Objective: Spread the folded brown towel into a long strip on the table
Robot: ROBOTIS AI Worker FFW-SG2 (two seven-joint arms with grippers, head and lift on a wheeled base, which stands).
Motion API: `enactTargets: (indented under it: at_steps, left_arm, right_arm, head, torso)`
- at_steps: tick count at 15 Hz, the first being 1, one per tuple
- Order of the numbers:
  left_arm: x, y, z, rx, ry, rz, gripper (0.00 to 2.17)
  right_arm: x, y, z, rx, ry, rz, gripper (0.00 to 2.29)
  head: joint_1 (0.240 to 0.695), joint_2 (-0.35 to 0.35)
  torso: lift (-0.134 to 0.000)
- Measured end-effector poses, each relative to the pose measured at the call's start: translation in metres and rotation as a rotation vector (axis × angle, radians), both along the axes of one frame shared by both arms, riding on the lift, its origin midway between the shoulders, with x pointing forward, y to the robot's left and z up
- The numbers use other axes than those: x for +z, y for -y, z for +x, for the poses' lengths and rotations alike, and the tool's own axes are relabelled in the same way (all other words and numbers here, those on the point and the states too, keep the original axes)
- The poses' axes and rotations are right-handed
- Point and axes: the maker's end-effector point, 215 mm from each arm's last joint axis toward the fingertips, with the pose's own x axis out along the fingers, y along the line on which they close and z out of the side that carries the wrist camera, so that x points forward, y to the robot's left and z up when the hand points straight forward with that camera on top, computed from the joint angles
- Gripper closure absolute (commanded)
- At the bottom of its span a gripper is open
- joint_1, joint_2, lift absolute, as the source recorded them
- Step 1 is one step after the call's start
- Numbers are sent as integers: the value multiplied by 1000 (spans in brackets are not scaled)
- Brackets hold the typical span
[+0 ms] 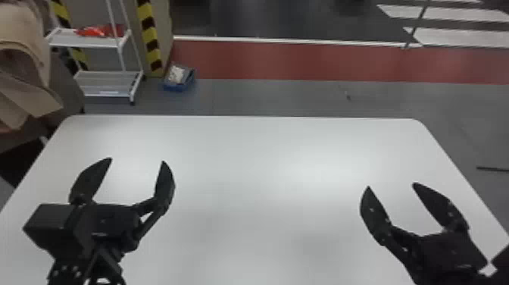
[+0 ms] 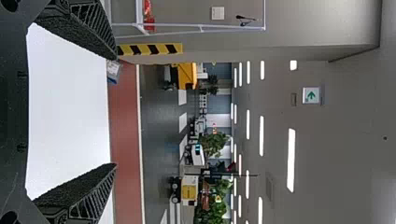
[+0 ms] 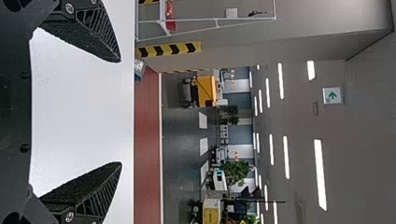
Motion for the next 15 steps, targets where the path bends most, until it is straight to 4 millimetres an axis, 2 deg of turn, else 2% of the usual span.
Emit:
enactTargets:
  at_steps: [15]
  left_arm:
    - [2, 1, -3, 2, 5, -4, 70]
  right_arm:
    - [-7, -4, 0, 6, -19, 0, 97]
  head:
    - [695, -67]
  torso:
    - [-114]
